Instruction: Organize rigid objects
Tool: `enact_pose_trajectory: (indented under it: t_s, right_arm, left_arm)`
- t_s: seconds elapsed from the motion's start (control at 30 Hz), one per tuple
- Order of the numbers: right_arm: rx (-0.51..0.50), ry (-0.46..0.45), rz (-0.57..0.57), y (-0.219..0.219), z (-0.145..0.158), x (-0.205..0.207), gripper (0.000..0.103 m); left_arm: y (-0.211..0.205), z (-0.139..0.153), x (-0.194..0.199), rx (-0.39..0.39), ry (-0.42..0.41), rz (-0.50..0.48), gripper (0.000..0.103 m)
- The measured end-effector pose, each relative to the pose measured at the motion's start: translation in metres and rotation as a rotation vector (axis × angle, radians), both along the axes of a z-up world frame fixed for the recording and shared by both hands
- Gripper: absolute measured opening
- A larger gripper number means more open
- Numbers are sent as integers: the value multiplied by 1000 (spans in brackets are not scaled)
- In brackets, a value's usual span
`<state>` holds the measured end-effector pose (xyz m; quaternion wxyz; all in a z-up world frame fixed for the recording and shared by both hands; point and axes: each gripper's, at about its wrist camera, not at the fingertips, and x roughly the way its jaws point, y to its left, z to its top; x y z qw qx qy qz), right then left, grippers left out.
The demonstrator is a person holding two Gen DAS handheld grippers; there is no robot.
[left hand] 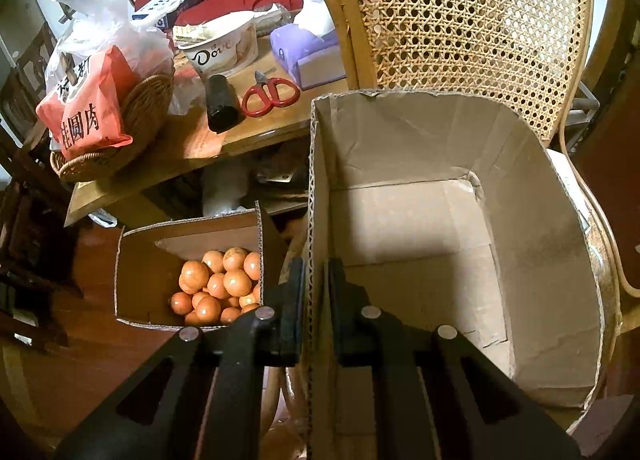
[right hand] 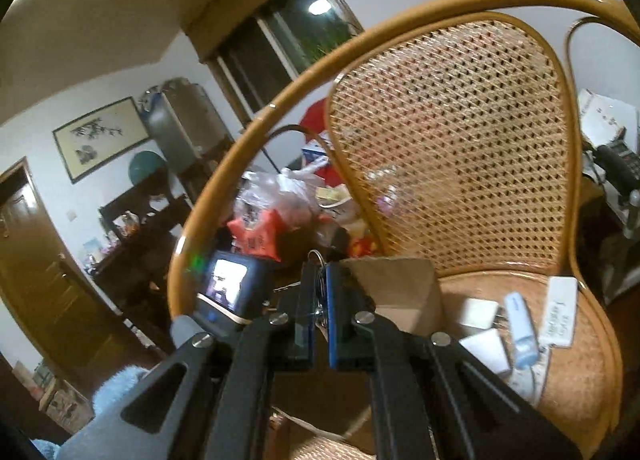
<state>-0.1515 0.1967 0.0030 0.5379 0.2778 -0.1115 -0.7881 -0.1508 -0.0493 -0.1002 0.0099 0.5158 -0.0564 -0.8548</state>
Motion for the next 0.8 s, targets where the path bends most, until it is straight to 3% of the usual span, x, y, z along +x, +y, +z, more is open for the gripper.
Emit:
enact_pose_trajectory:
  t_s: [0.17,0.4,0.67,0.8]
  right_arm:
    - [33,-37,21,-13,-11,-1,6]
    - [170,-86,52,-36,-44,2,6]
    - [315,-75,74,-54,-67,7,6]
    - [386,-27,78,-64,-75,16,6]
  left_arm:
    - [0,0,0,-13,5,1,10]
    - [-1,0,-1,-12,-1,7,10]
    - [-2,0,0,-5,-3,12,10]
    - [-2,0,-1,-3,-6,16,10]
